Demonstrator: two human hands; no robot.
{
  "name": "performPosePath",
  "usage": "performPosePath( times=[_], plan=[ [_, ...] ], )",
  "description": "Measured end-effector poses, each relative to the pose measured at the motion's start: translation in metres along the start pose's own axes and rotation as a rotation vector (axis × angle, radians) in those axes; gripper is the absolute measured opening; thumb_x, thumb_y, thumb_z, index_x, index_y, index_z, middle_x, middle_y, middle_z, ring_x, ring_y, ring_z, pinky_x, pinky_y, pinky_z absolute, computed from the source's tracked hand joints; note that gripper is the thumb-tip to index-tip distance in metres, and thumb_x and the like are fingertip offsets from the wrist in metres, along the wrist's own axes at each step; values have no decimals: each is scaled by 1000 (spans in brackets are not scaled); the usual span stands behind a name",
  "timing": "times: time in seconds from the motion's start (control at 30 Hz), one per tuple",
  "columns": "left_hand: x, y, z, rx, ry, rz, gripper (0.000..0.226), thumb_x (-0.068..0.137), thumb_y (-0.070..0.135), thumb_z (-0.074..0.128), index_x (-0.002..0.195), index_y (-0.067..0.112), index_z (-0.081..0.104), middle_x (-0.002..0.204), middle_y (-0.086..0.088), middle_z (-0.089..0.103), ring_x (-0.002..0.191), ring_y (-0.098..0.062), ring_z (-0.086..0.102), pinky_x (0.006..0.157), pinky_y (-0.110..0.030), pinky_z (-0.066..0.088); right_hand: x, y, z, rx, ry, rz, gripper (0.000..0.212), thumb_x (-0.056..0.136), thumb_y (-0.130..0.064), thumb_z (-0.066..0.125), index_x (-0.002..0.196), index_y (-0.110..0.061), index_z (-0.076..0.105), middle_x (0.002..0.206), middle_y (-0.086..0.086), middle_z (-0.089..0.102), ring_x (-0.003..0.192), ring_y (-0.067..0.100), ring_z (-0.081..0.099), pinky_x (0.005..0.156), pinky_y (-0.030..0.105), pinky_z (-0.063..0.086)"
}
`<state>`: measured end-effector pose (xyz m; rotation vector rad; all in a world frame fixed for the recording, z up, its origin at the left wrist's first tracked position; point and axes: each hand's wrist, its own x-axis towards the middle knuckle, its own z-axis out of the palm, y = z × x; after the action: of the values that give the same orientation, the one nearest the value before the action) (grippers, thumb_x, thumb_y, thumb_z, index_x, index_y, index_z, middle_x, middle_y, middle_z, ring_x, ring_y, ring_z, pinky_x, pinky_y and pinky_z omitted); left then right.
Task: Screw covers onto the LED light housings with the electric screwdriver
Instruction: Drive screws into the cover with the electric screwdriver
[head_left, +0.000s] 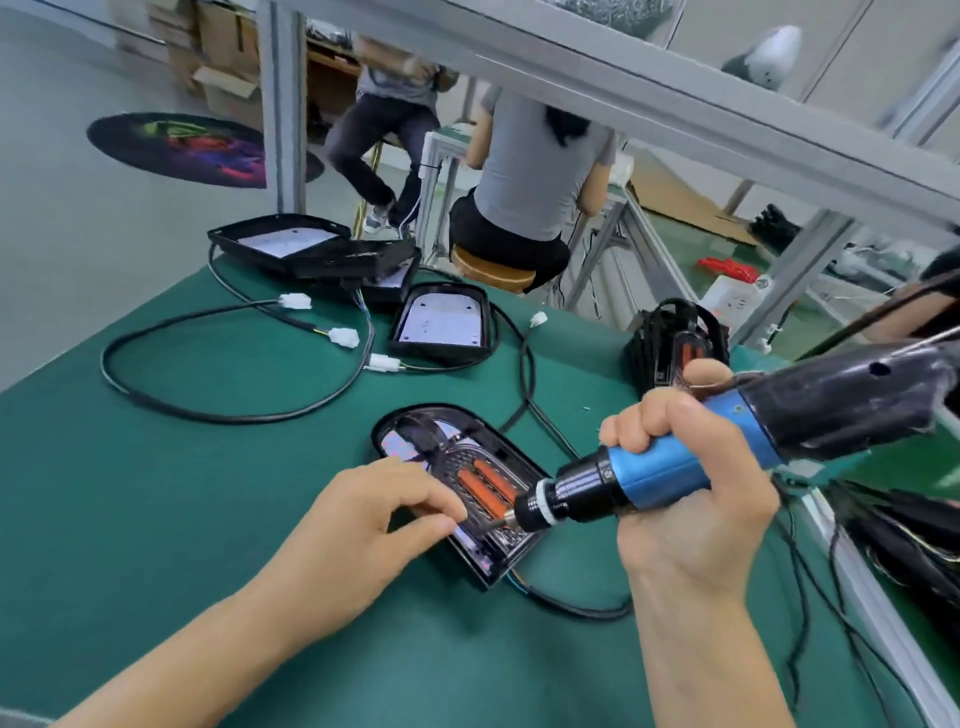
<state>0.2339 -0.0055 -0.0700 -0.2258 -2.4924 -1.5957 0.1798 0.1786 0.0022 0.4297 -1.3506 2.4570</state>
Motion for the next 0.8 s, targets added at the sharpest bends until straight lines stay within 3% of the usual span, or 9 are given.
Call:
performPosePath(
  times=[0.27,0.4,0.8],
  plan=[
    [0,-4,16,99,172,55,23,80,12,73,78,35,71,84,22,64,88,-8,54,82,-15,37,-6,-3,-6,-41,-71,-16,25,74,1,49,93,-14,44,54,-3,48,46,16,46,57,27,42],
    [4,-6,24,161,172,127,9,82,18,68,78,25,71,74,16,65,84,-7,51,89,-26,34,-8,-1,-5,-50,-114,-15,29,68,-8,59,93,-14,45,55,-3,50,47,17,48,57,28,42],
    [10,-8,25,244,118,191,10,80,20,61,79,21,71,72,18,62,77,-3,48,87,-25,32,-8,7,-5,-69,-115,-19,17,66,-9,63,75,-24,59,62,4,44,45,18,47,54,28,44]
  ],
)
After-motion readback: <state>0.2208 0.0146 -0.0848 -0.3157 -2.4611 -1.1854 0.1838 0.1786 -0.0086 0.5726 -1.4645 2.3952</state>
